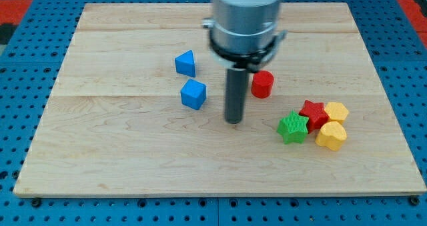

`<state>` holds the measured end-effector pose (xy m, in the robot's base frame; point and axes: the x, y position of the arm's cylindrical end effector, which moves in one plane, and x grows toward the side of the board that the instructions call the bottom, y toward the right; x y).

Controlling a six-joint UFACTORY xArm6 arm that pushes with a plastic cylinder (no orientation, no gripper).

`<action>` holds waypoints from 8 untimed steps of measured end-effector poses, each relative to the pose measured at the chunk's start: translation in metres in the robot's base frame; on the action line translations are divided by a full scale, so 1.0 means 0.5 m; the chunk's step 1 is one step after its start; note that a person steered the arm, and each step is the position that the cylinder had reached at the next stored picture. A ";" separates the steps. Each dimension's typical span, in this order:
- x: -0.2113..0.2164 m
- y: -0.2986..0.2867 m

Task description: Move the group of blocks into the blue cube

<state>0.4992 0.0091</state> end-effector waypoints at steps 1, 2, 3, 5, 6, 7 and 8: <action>0.043 -0.078; 0.050 -0.121; 0.050 -0.153; 0.018 -0.190; 0.014 -0.183; 0.000 -0.124; 0.000 -0.125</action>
<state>0.4991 -0.0535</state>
